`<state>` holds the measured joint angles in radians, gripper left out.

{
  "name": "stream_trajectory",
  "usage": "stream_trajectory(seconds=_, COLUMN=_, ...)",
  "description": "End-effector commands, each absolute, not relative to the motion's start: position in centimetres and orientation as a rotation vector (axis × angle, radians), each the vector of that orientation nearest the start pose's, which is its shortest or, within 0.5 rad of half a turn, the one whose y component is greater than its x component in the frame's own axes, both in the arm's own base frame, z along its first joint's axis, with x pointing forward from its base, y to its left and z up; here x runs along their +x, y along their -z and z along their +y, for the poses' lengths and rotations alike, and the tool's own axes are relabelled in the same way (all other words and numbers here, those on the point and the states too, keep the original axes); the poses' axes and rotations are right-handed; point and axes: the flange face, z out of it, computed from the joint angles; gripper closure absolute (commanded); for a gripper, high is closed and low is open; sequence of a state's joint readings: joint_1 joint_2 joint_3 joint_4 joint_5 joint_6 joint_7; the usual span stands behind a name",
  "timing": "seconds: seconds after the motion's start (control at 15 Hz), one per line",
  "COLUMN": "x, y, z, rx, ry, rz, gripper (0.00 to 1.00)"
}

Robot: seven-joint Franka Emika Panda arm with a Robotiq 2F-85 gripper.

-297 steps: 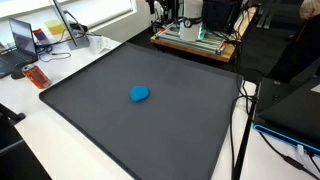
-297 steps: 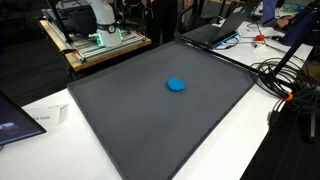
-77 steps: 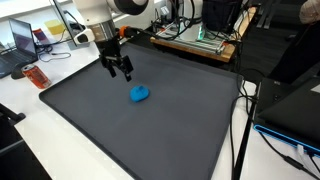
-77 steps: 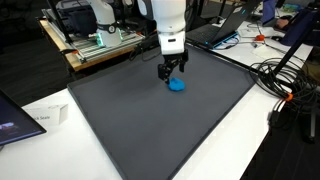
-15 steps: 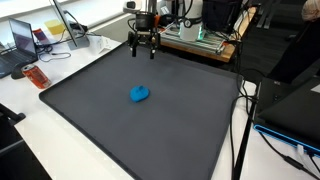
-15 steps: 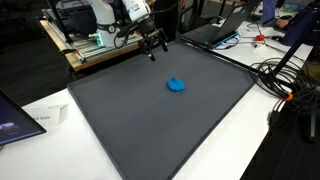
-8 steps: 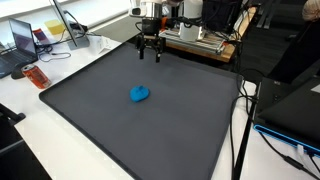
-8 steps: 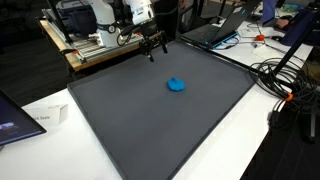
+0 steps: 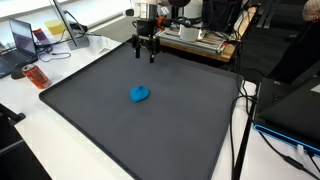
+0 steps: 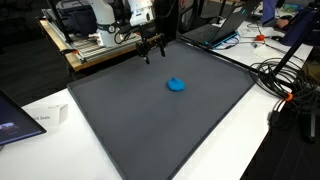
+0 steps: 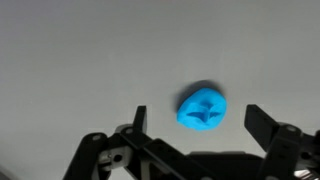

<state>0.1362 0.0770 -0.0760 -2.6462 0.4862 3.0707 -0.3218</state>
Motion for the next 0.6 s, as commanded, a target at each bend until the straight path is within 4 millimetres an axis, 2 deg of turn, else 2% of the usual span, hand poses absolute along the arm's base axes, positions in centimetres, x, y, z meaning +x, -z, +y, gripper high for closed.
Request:
stream_trajectory(seconds=0.0, x=47.2, y=-27.3, z=-1.7, rx=-3.052, ry=0.475, rz=0.189, gripper=0.00)
stream_trajectory(seconds=0.13, x=48.8, y=-30.5, z=-0.8, rx=-3.074, ry=0.444, rz=0.210, gripper=0.00)
stream_trajectory(seconds=0.2, x=49.5, y=-32.7, z=0.6, rx=-3.055, ry=0.438, rz=0.197, gripper=0.00)
stream_trajectory(seconds=0.27, x=48.6, y=-28.9, z=-0.9, rx=-3.069, ry=0.451, rz=0.189, gripper=0.00)
stream_trajectory(seconds=0.4, x=49.8, y=-31.8, z=0.3, rx=-3.052, ry=0.452, rz=0.188, gripper=0.00)
stream_trajectory(seconds=0.53, x=49.9, y=-32.7, z=0.6, rx=-3.045, ry=0.457, rz=0.187, gripper=0.00)
